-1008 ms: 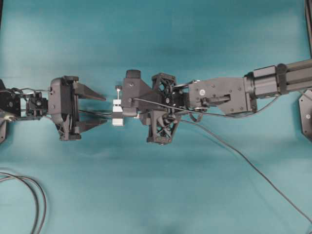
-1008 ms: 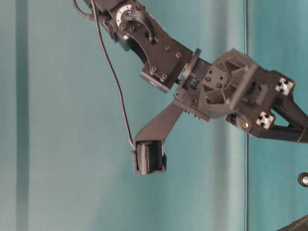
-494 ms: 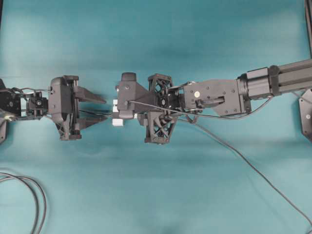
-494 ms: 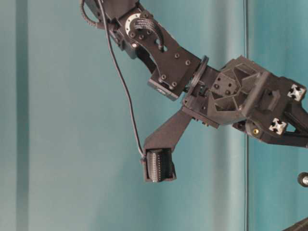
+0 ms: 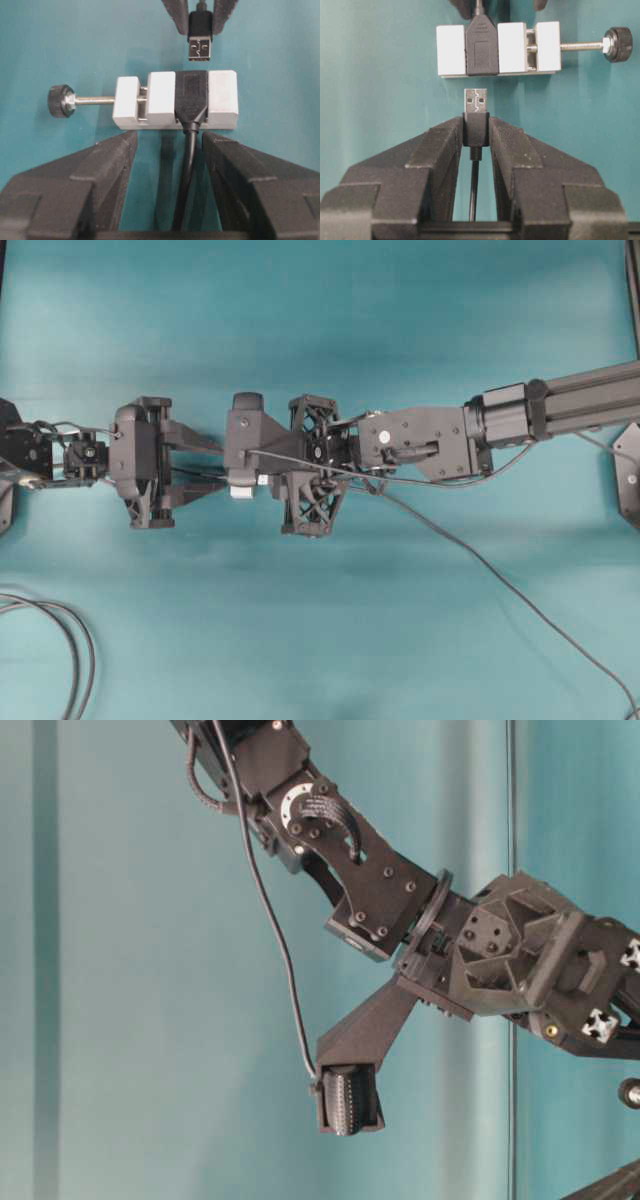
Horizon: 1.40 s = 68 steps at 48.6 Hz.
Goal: Insert the USB cable into the female connector supported by the left arm.
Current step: 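Grip the white clamp with the left gripper and align the plug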
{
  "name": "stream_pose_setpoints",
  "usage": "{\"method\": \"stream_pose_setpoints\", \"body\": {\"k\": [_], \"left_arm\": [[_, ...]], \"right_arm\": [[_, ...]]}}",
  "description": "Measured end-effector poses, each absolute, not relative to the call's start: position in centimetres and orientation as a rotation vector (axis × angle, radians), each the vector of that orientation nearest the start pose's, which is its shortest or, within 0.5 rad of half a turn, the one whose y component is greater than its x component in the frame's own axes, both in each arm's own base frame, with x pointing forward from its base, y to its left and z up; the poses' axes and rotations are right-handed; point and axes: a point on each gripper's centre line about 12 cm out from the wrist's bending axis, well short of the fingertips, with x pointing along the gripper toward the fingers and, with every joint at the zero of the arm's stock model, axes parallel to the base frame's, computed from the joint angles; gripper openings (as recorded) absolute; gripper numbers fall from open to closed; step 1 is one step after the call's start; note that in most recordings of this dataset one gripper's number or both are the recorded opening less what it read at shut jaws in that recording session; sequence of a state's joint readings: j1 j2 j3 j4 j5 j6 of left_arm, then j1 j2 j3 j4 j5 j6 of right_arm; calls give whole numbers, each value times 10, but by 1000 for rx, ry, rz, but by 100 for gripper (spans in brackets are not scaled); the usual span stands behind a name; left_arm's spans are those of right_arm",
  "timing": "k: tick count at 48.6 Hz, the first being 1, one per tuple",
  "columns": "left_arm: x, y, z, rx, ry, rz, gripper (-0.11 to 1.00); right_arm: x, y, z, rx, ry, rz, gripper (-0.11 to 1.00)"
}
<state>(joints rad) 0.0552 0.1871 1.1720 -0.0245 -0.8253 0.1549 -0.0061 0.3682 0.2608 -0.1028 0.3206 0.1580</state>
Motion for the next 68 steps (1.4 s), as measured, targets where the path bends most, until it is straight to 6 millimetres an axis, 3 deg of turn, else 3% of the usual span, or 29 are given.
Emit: {"method": "stream_pose_setpoints", "body": {"k": [68], "left_arm": [[283,16,54,128,544,28,58]], "right_arm": [[480,-13,107,31,925,-68,21]]}}
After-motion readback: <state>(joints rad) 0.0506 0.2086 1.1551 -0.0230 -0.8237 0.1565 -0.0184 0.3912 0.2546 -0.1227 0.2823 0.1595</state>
